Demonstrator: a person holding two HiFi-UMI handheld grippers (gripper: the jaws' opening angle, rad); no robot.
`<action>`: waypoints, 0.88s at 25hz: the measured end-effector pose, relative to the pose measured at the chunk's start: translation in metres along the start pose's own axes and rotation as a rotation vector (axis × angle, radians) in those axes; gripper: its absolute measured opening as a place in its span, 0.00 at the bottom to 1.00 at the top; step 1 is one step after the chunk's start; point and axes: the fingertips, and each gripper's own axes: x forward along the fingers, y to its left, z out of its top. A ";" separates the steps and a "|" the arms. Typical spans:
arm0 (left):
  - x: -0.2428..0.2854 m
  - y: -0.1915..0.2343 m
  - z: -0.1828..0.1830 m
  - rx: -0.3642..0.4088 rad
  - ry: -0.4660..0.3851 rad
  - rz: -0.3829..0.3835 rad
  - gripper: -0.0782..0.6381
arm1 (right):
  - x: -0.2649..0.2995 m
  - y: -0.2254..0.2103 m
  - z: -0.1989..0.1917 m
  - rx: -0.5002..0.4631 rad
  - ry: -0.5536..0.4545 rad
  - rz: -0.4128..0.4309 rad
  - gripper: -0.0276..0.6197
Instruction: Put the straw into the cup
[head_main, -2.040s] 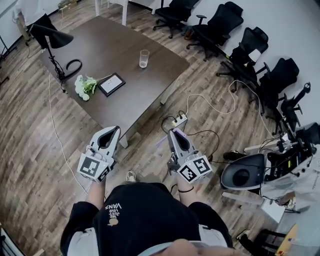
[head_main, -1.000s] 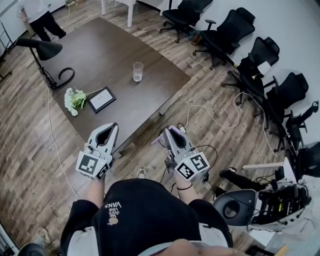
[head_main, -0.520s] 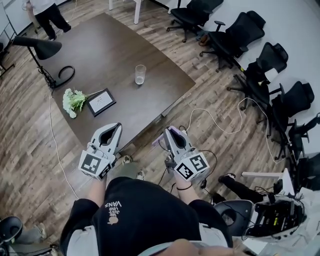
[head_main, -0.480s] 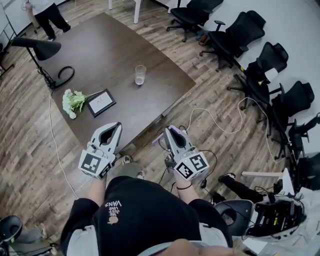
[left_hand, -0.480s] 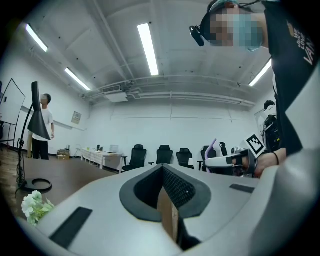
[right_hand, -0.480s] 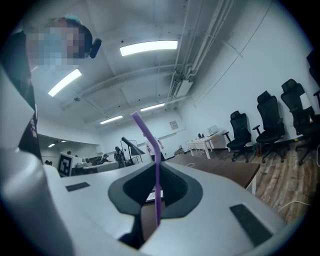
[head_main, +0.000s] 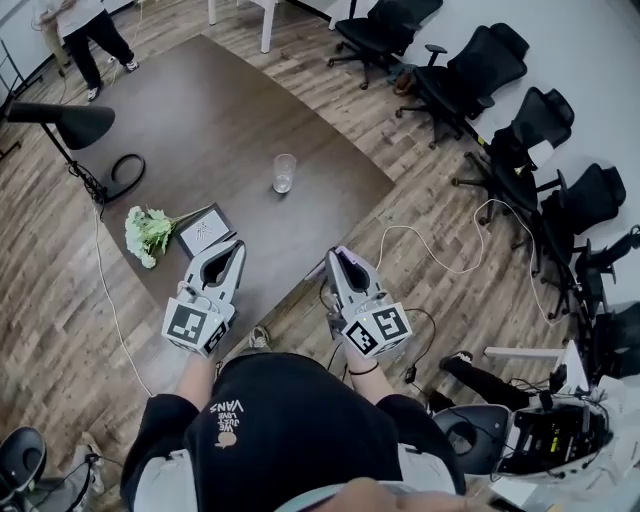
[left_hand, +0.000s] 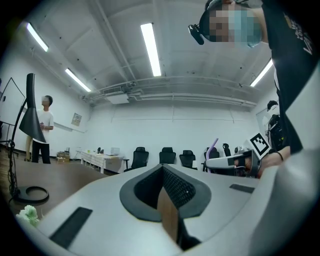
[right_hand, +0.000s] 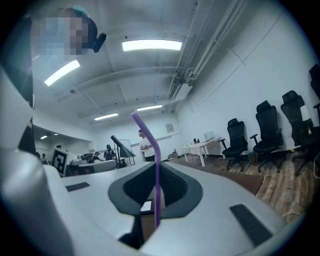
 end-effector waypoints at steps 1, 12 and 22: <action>0.001 0.005 -0.001 -0.003 -0.001 0.000 0.12 | 0.005 0.001 -0.002 0.004 0.004 0.002 0.09; 0.009 0.051 -0.009 -0.043 -0.014 0.027 0.12 | 0.052 0.000 -0.007 0.003 0.028 0.007 0.09; 0.039 0.068 -0.021 -0.055 0.018 0.089 0.12 | 0.099 -0.030 -0.005 0.009 0.062 0.083 0.09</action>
